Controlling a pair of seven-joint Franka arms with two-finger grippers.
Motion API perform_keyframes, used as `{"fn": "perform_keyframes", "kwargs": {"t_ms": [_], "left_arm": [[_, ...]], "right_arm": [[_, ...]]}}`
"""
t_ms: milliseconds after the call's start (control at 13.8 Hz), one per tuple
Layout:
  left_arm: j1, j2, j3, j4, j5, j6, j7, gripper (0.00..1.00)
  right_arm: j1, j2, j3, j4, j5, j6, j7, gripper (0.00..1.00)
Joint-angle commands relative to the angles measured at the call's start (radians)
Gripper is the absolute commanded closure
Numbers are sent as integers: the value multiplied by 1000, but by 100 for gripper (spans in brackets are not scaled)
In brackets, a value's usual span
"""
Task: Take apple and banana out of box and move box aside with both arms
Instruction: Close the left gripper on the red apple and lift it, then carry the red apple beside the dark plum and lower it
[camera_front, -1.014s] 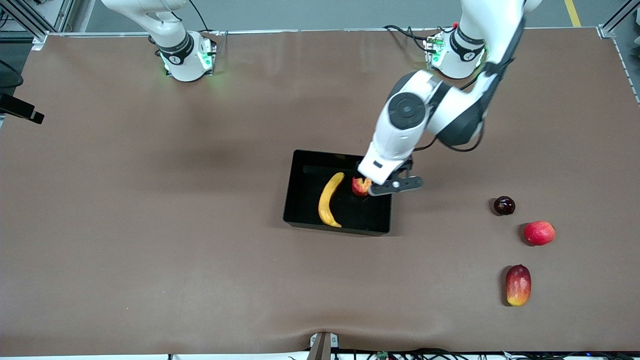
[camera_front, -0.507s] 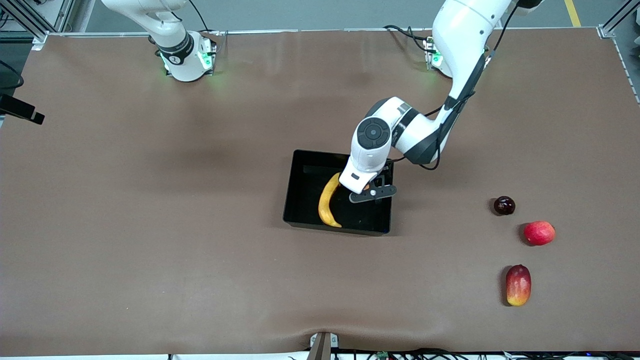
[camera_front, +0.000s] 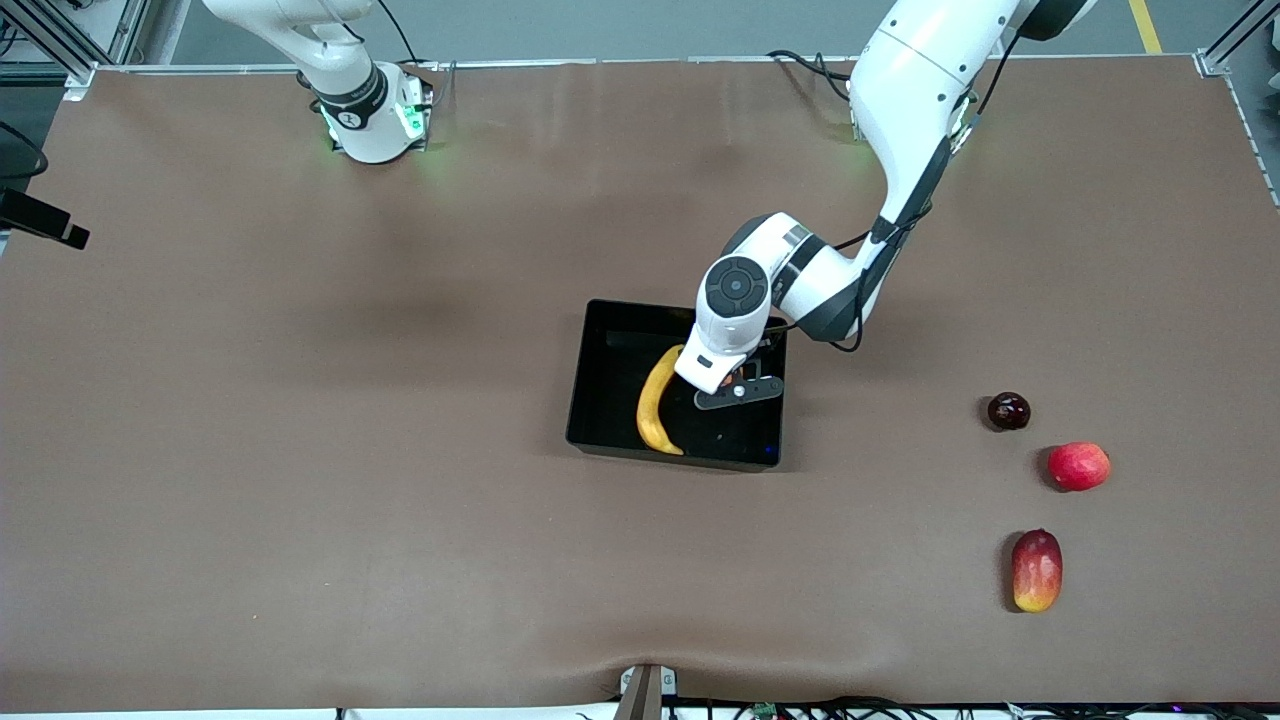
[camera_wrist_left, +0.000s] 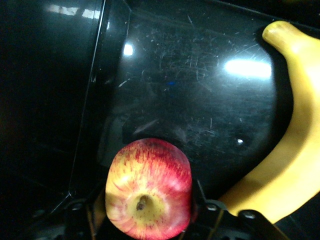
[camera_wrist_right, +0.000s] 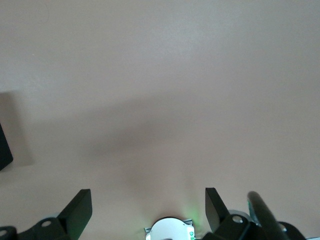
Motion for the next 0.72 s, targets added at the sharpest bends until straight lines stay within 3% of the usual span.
{"fn": "perform_keyframes", "kwargs": {"t_ms": [0, 362, 652], "left_arm": [[-12, -5, 5, 24, 23, 1, -28, 100], [21, -113, 5, 156, 7, -170, -14, 100], [167, -192, 4, 181, -39, -238, 182, 100]], "right_arm": [[-22, 3, 10, 6, 16, -2, -5, 0], [-22, 3, 10, 6, 16, -2, -5, 0], [-22, 3, 10, 6, 16, -2, -5, 0]]}}
